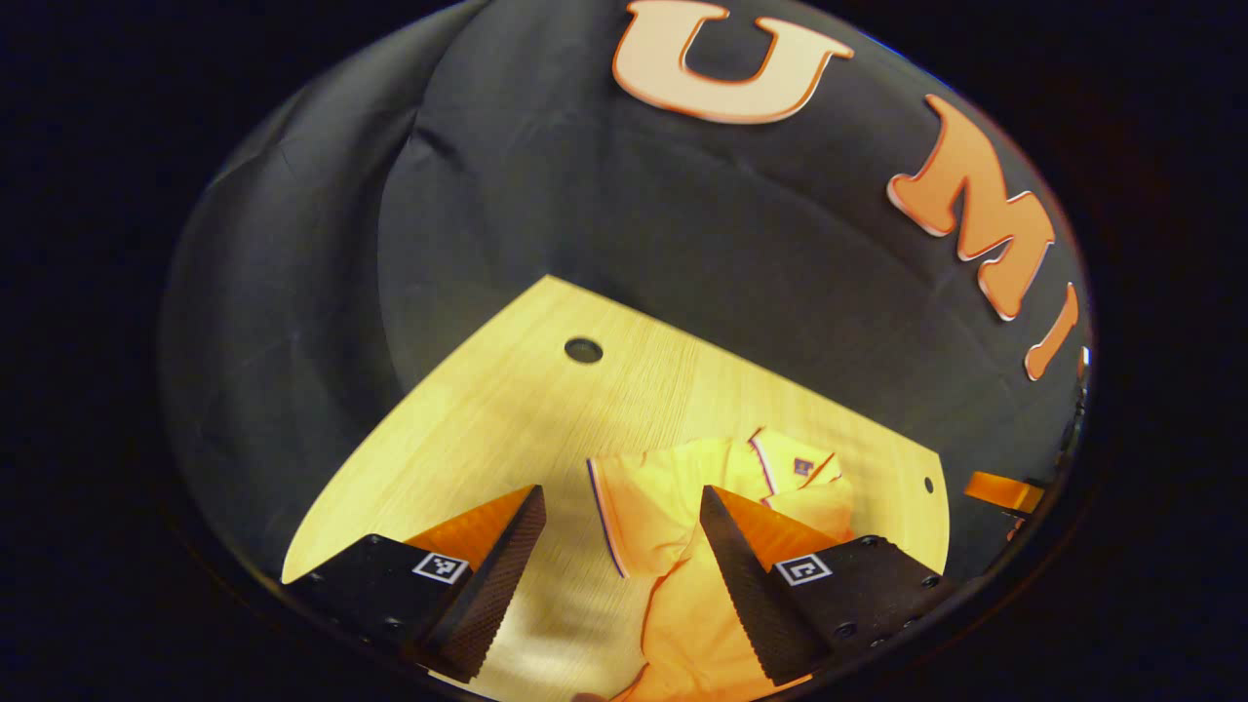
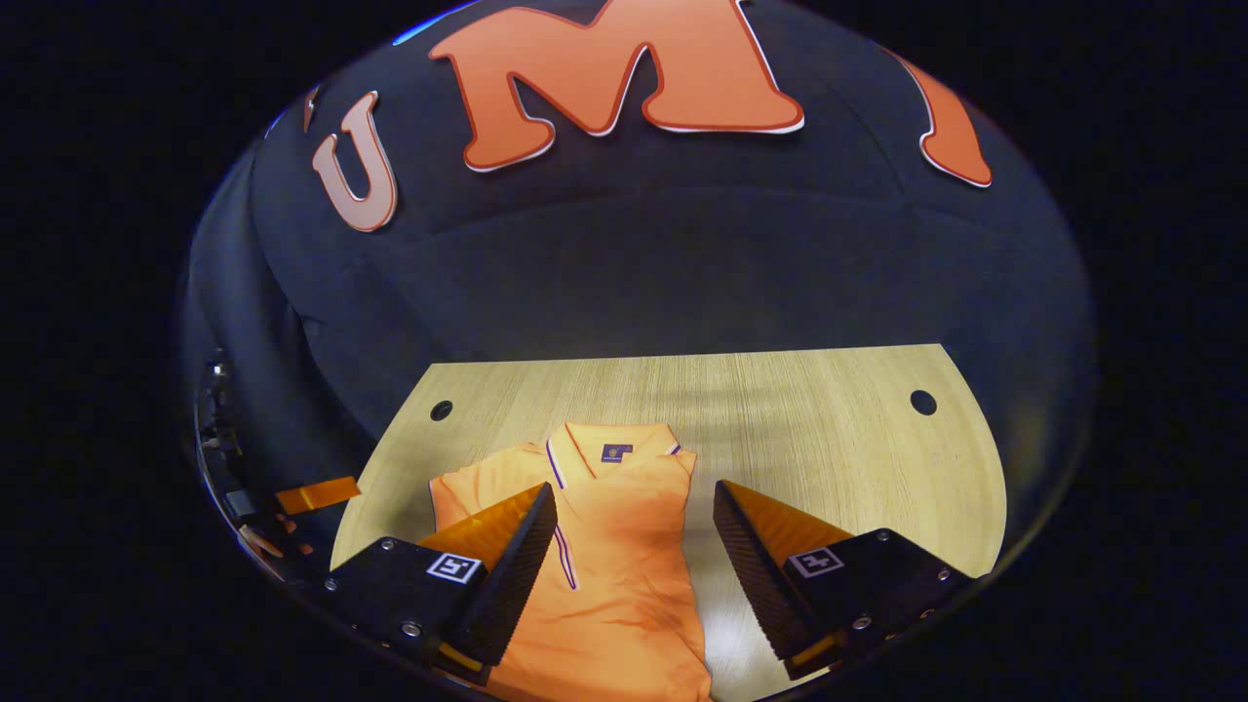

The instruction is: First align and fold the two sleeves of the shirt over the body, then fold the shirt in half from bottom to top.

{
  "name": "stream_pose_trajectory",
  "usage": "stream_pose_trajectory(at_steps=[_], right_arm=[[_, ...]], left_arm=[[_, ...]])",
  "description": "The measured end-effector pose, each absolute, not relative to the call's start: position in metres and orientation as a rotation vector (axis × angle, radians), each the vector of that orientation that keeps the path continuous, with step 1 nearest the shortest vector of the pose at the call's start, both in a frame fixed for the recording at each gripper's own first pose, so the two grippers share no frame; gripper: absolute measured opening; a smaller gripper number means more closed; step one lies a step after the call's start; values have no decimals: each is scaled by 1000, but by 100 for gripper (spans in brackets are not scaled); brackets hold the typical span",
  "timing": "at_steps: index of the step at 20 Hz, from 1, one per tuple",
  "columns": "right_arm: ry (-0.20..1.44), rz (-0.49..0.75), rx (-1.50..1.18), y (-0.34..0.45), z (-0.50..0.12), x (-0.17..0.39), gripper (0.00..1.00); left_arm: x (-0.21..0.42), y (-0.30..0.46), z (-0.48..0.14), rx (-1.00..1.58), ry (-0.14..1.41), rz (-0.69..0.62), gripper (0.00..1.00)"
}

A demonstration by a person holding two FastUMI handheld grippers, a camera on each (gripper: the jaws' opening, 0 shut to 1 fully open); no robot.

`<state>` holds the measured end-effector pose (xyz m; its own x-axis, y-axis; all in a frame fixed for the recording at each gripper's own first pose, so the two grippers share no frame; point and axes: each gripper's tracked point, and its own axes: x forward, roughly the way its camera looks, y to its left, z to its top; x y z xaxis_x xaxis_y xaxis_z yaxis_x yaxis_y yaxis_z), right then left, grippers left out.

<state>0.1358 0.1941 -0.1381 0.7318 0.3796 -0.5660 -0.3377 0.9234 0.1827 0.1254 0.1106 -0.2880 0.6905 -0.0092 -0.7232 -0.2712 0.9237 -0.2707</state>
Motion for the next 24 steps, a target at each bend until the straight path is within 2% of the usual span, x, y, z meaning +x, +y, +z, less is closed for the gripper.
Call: stream_pose_trajectory(at_steps=[6,20,22,24], right_arm=[[601,409,142,154,-115,115,98],[629,392,232,86,-129,88,98],[624,392,236,81,-127,86,98],[615,395,242,79,-126,87,98]], left_arm=[[131,94,-374,-462,1042,229,99],[148,88,-423,-283,1169,289,98],[150,92,-424,-275,1161,301,93],[150,93,-426,-275,1161,301,77]])
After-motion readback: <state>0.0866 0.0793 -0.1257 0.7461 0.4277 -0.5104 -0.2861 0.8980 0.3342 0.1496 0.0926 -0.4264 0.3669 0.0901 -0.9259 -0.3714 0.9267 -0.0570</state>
